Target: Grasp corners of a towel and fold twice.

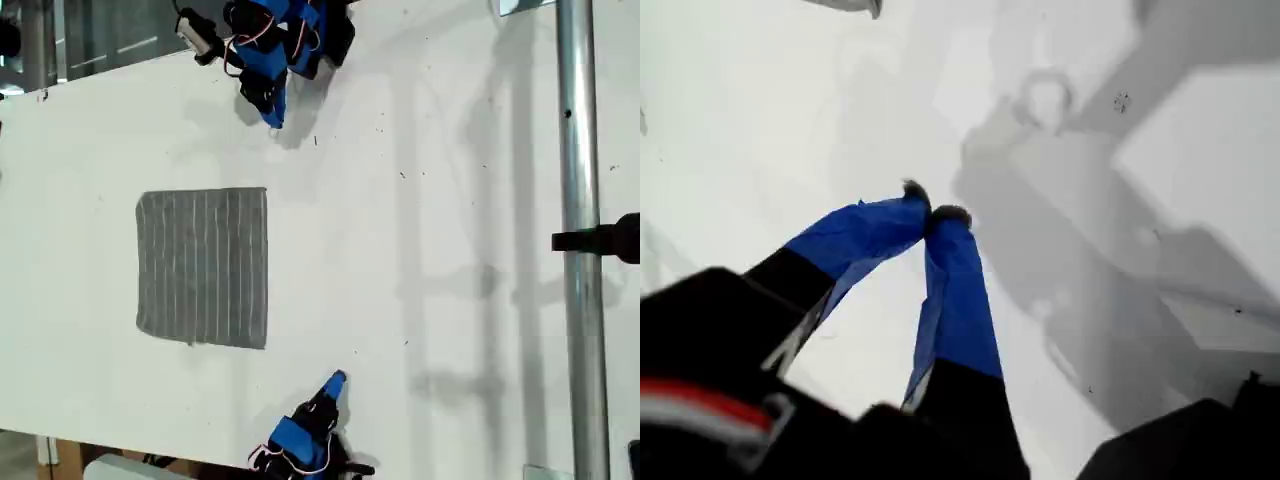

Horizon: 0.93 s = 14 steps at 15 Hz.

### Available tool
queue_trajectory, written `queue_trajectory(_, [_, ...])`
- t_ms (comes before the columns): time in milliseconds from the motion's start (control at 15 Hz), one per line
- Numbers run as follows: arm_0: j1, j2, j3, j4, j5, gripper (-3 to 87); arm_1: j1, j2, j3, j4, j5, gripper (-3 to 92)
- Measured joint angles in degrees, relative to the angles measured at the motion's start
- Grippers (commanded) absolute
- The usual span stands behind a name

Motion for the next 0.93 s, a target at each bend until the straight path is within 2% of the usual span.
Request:
queue_trajectory(67, [0.0, 0.0, 0.0, 0.0, -0.7, -2.7, 0.0, 0.0, 0.0, 0.0, 0.44, -0.2])
queue_trajectory(133, [-5.8, -0.09, 0.09, 0.0, -7.21, -2.7, 0.0, 0.0, 0.0, 0.0, 0.62, -0.2])
queue_trajectory(200, [-15.47, -0.09, 0.18, 0.0, -17.23, -2.7, 0.0, 0.0, 0.0, -0.18, 0.62, -0.2])
queue_trajectory(267, [-19.69, 0.09, 0.26, -0.09, -21.71, -2.7, 0.0, 0.0, 0.0, -0.44, 0.62, -0.2])
queue_trajectory(533, [-21.53, 0.0, 0.26, -0.09, -21.09, -2.8, -0.44, 0.53, -0.09, -0.79, 0.0, -0.2])
queue_trajectory(600, [-21.45, 0.0, 0.26, -0.09, -21.09, -2.8, -3.08, 0.7, -0.35, -1.14, -2.55, -0.2])
queue_trajectory(733, [-21.45, 0.0, 0.26, -0.09, -21.09, -2.8, -4.57, 0.62, -0.7, -1.76, -2.64, -0.3])
queue_trajectory(933, [-21.45, 0.0, 0.26, -0.09, -21.09, -2.8, -4.66, -7.03, -9.23, -2.64, -6.59, -0.3])
